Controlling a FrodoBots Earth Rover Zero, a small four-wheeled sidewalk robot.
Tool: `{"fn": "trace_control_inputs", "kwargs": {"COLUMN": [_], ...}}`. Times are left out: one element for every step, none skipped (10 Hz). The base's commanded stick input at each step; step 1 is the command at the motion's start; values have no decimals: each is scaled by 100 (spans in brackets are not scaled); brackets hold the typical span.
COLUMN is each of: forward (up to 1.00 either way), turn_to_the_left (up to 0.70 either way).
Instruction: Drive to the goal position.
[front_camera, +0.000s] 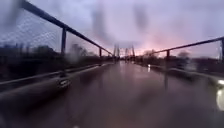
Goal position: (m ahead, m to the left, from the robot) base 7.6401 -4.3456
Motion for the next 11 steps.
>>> {"fn": "trace_control_inputs", "kwargs": {"forward": [70,70,70,70,70,70,70,70,70,70,70], "turn_to_the_left": [0,0,0,0,0,0,0,0,0,0,0]}}
